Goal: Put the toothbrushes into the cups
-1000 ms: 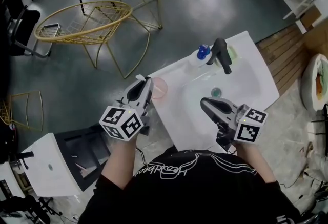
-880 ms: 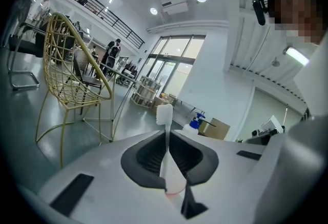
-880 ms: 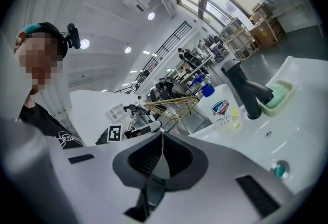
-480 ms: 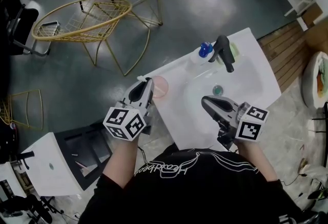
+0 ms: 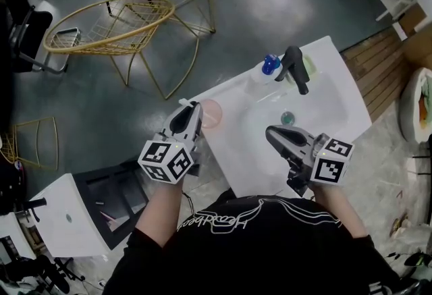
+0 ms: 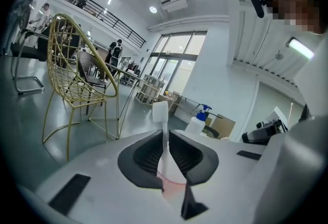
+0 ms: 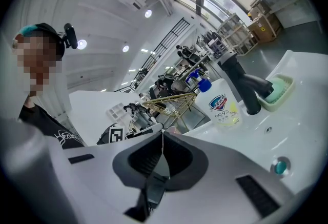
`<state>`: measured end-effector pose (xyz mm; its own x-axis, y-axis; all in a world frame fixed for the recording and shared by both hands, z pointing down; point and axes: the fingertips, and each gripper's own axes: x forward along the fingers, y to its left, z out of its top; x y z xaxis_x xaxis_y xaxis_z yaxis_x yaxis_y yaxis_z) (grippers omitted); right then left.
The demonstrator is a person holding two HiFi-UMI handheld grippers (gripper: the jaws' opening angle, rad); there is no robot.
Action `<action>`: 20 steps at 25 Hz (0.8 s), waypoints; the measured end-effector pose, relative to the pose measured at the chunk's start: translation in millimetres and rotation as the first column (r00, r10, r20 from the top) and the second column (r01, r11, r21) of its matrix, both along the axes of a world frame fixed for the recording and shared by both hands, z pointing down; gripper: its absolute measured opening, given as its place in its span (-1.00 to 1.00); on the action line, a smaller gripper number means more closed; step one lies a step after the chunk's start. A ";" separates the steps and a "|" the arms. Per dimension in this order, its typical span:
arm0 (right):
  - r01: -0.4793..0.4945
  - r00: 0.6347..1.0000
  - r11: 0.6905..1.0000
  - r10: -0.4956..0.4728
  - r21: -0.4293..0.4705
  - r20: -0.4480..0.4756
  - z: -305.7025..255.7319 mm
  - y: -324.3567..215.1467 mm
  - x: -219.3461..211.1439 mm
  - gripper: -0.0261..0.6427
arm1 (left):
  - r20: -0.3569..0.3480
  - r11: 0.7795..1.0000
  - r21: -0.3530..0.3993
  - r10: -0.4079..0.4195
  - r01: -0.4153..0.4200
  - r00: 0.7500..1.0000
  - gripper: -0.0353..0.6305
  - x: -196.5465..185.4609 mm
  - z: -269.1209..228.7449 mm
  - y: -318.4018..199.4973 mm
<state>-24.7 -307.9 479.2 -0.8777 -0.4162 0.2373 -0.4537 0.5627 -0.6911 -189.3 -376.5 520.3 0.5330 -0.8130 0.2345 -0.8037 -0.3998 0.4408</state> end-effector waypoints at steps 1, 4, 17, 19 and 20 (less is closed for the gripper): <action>0.002 1.000 1.000 -0.002 -0.002 0.002 0.5 1.3 0.3 -0.83 | 0.004 1.000 -0.003 -0.002 0.002 1.000 -0.82 -0.1 1.1 0.4; 0.005 1.000 1.000 -0.005 -0.008 0.006 2.2 5.4 1.6 -0.83 | 0.018 1.000 -0.008 -0.013 0.013 1.000 -0.82 -0.7 2.7 0.1; -0.010 1.000 1.000 0.011 -0.011 0.029 -3.6 33.2 18.7 -0.83 | 0.074 0.995 -0.050 -0.085 0.089 0.994 -0.22 -12.8 16.2 1.1; -0.012 0.999 1.000 0.013 -0.009 0.031 -5.3 40.4 22.8 -0.83 | 0.059 0.992 -0.064 -0.102 0.106 0.993 -0.16 -15.3 18.2 5.6; -0.012 0.999 1.000 0.013 -0.008 0.031 -6.4 43.7 24.8 -0.83 | 0.052 0.992 -0.068 -0.106 0.109 0.993 -0.14 -16.2 17.5 9.3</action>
<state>0.1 -264.1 472.8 -0.8794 -0.4255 0.2134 -0.4391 0.5520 -0.7089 -205.5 -367.1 537.9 0.4298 -0.8457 0.3164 -0.8615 -0.2791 0.4242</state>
